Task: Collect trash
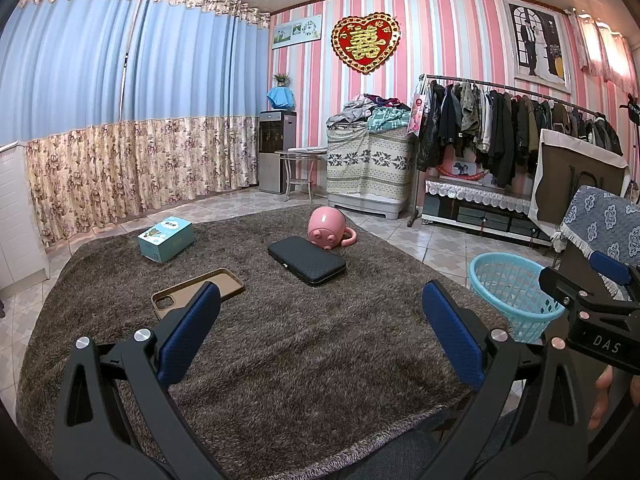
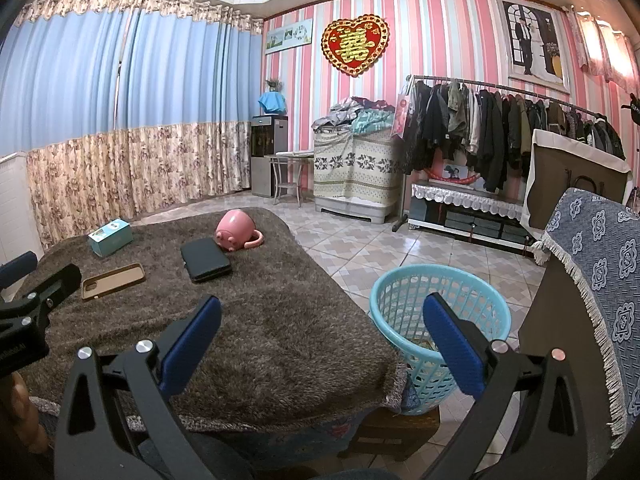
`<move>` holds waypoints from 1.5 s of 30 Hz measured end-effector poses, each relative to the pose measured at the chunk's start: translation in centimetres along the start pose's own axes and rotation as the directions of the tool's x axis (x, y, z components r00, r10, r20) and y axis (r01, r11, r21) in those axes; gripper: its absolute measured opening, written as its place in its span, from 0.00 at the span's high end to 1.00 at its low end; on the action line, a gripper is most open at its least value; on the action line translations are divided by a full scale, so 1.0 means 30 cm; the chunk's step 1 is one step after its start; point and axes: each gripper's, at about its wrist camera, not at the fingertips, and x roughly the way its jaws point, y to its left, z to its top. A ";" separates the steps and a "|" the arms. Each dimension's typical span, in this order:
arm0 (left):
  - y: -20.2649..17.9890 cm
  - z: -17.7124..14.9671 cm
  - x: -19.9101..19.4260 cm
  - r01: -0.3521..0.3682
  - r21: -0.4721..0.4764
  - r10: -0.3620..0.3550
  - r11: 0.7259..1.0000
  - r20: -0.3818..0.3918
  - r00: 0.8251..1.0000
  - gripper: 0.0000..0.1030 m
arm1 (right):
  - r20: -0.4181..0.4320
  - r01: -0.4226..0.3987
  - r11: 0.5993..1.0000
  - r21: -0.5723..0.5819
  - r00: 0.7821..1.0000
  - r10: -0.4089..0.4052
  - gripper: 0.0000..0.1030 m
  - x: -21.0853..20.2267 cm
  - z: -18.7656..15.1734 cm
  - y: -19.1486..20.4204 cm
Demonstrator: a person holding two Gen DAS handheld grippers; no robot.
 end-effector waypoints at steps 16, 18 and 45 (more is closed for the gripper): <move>-0.001 0.002 0.000 0.000 0.001 0.000 1.000 0.001 1.000 0.05 | 0.004 0.001 1.000 -0.002 1.000 -0.001 0.04 -0.001 0.000 -0.006; 0.000 0.002 -0.001 0.000 0.000 0.000 1.000 0.000 1.000 0.05 | -0.001 0.001 1.000 -0.001 1.000 -0.001 0.04 0.001 0.001 -0.003; 0.008 -0.010 0.012 -0.004 0.000 0.004 1.000 0.000 1.000 0.05 | -0.005 0.001 1.000 0.006 1.000 -0.001 0.04 0.005 -0.007 -0.032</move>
